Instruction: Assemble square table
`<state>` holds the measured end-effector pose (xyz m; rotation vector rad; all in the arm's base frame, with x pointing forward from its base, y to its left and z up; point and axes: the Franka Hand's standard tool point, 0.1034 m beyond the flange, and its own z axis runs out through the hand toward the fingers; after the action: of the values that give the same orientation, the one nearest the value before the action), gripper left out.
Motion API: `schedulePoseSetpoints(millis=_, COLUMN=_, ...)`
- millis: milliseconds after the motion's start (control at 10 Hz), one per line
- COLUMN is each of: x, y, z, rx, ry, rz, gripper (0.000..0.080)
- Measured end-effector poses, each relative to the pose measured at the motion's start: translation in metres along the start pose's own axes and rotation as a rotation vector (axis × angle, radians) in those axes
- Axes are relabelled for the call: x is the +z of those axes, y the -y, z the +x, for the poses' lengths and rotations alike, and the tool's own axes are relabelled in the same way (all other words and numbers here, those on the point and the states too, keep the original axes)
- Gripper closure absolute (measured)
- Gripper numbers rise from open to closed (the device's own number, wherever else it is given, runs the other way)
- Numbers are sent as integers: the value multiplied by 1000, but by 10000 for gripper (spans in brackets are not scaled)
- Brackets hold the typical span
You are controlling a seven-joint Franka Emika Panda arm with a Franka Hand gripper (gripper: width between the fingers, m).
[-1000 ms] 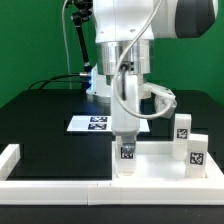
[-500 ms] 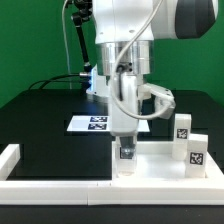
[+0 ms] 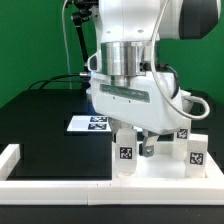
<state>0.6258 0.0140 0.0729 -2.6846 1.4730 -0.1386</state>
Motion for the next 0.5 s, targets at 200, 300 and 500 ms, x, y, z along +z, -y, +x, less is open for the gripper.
schedulePoseSetpoints(millis=200, x=-1, y=-1, z=3, rx=-243, ry=-4, rz=-4, gripper=151)
schedulePoseSetpoints(millis=300, x=-2, y=2, z=-2, rx=-423, ry=-22, rz=-33, gripper=151)
schedulePoseSetpoints(millis=500, x=-2, y=2, z=-2, rx=-682, ry=-28, rz=-48, gripper=151)
